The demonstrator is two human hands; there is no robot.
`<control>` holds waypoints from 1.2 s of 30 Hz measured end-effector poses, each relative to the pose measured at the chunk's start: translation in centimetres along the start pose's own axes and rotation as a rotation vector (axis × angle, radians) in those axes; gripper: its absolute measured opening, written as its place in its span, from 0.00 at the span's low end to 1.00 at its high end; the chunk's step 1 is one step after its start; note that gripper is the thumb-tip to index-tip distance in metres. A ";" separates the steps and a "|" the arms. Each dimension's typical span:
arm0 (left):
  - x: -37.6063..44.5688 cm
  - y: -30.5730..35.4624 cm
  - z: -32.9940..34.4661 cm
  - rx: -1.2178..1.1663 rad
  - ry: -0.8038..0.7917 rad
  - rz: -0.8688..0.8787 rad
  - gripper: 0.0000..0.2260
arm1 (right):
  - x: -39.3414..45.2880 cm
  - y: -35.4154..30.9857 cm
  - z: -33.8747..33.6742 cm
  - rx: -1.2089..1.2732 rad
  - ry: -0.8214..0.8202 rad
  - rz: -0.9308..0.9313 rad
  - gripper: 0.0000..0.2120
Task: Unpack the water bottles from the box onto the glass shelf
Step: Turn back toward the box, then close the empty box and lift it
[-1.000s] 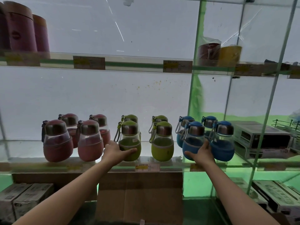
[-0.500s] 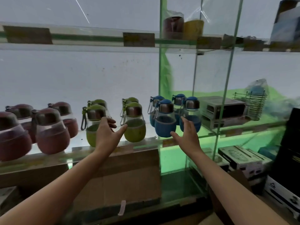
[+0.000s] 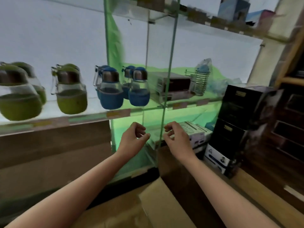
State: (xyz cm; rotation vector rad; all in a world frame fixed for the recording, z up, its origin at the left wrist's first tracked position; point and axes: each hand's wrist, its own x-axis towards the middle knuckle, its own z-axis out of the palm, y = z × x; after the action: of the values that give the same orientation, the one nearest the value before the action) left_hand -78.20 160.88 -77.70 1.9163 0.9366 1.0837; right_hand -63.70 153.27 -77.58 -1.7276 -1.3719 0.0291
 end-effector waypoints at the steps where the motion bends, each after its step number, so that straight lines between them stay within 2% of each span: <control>1: -0.4 0.0 1.7 -0.001 -0.029 0.002 0.07 | -0.8 1.1 -0.8 0.001 0.007 0.012 0.07; 6: -4.0 0.2 11.1 -0.009 -0.212 -0.046 0.07 | -6.0 7.4 -4.9 -0.074 0.028 0.099 0.05; 12: -7.4 1.6 21.5 -0.019 -0.498 -0.035 0.05 | -11.9 15.5 -8.4 -0.168 0.029 0.331 0.07; 15: -8.3 2.1 25.6 -0.032 -0.595 -0.026 0.10 | -14.0 19.0 -9.4 -0.177 0.059 0.412 0.05; 18: -8.8 2.0 28.4 -0.021 -0.660 -0.007 0.11 | -15.9 21.1 -9.7 -0.165 0.100 0.484 0.04; 25: -11.9 3.1 33.4 0.020 -0.917 0.109 0.10 | -20.8 22.7 -12.8 -0.258 0.237 0.682 0.07; 31: -16.9 3.9 36.2 -0.049 -1.173 0.229 0.07 | -26.3 22.9 -15.5 -0.363 0.339 0.884 0.10; 34: -20.1 4.0 37.9 -0.057 -1.272 0.307 0.06 | -29.9 22.8 -15.8 -0.408 0.417 0.994 0.06; 36: -22.2 4.5 39.2 -0.048 -1.312 0.355 0.06 | -32.3 22.5 -15.9 -0.429 0.461 1.056 0.07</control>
State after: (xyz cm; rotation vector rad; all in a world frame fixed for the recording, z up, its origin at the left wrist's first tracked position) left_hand -50.44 130.52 -96.69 2.1907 -0.1735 -0.1391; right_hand -50.67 118.53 -98.23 -2.4419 -0.0309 -0.0778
